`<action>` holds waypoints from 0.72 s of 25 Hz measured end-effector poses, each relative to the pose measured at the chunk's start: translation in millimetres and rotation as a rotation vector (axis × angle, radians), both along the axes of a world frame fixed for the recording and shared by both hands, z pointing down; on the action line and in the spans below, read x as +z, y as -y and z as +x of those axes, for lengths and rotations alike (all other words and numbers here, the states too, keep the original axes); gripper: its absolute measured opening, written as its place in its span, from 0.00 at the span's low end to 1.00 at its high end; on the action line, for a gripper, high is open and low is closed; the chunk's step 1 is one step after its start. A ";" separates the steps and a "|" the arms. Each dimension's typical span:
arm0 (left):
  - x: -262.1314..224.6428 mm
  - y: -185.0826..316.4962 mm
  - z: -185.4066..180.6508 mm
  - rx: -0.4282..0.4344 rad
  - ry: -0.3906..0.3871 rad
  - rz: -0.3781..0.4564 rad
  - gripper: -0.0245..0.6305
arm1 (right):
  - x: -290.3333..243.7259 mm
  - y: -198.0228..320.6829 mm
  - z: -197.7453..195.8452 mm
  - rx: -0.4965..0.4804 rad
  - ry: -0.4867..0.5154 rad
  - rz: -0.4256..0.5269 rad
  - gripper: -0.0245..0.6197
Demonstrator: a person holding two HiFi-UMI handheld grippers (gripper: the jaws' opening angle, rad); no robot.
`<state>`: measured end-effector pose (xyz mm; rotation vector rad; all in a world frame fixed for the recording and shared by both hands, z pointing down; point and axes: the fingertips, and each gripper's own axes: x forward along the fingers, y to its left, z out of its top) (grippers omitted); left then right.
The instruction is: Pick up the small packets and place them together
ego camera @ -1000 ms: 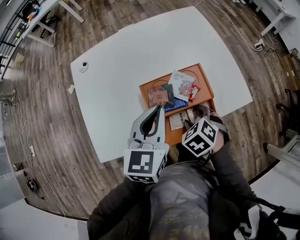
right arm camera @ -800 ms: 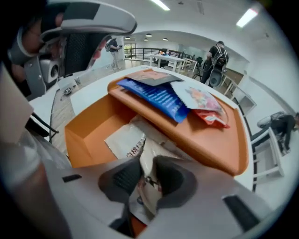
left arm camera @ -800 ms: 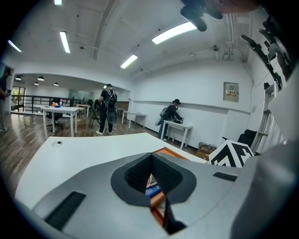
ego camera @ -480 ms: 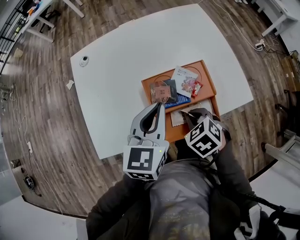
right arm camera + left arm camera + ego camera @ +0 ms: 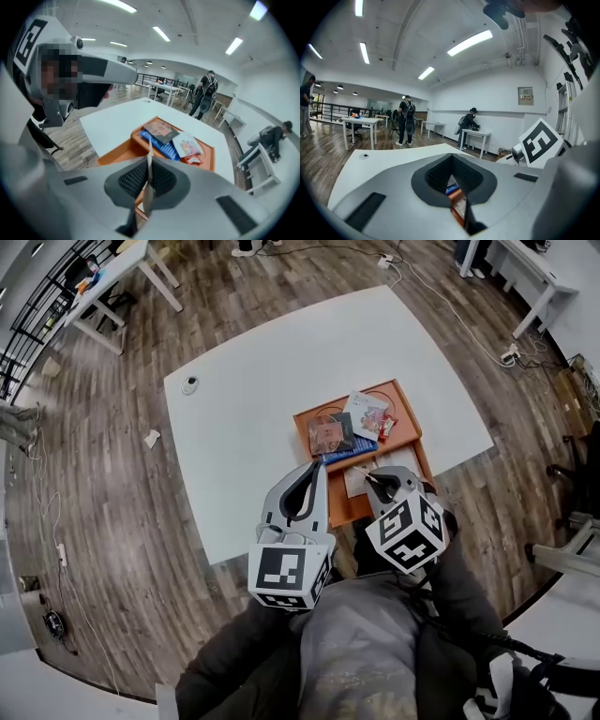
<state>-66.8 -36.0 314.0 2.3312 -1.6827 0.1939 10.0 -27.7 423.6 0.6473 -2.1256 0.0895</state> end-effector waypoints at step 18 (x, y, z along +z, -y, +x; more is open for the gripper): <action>-18.9 17.7 -6.4 0.015 0.016 0.049 0.04 | -44.9 38.3 -7.1 0.050 0.063 0.124 0.05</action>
